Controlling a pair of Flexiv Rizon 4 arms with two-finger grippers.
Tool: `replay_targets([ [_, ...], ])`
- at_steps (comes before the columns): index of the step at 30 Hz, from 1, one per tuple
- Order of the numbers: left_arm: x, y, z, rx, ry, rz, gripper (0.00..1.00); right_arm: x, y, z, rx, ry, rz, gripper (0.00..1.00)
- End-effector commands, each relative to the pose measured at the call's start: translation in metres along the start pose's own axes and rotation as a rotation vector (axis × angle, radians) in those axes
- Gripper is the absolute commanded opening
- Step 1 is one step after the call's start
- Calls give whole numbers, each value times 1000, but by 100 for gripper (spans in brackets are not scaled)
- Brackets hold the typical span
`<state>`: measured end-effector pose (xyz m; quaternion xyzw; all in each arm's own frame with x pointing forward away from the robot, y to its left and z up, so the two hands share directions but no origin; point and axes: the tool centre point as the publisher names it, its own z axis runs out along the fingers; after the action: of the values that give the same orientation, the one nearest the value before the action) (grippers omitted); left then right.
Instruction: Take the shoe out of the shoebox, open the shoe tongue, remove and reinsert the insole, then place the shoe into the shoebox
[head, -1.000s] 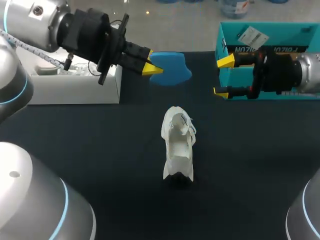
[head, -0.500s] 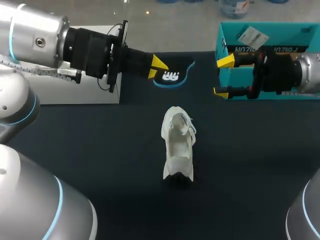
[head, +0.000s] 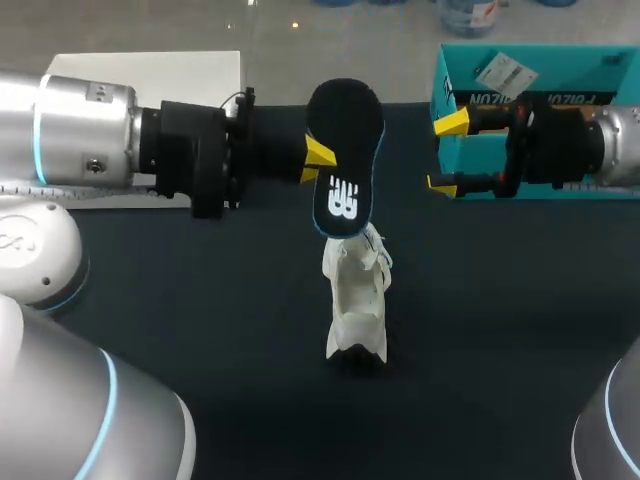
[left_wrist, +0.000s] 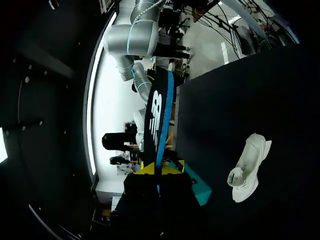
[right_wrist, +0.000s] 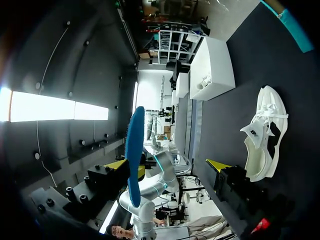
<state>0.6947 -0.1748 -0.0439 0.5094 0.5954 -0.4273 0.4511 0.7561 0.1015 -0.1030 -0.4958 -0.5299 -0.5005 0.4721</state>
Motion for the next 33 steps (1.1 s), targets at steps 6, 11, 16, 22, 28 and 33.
replay_targets([
  [6, 19, -3, 17, 3, -79, -15, 0, 0, -1, 1, -3, -2, 0, 100],
  [11, 29, -3, 26, -11, -45, -5, 0, 0, -1, 1, -3, -2, 0, 100],
  [16, 41, -3, 42, 1, -35, 4, 0, 2, 1, 4, -9, -12, 6, 100],
  [22, 46, 2, 61, 1, -15, 30, 0, 6, 8, 12, -3, -26, 7, 100],
  [28, 43, 10, 76, 2, 4, 54, 0, 1, 10, 23, 24, -15, 23, 82],
  [33, 40, 16, 84, -4, 9, 49, 0, -4, 10, 30, 36, -7, 33, 49],
])
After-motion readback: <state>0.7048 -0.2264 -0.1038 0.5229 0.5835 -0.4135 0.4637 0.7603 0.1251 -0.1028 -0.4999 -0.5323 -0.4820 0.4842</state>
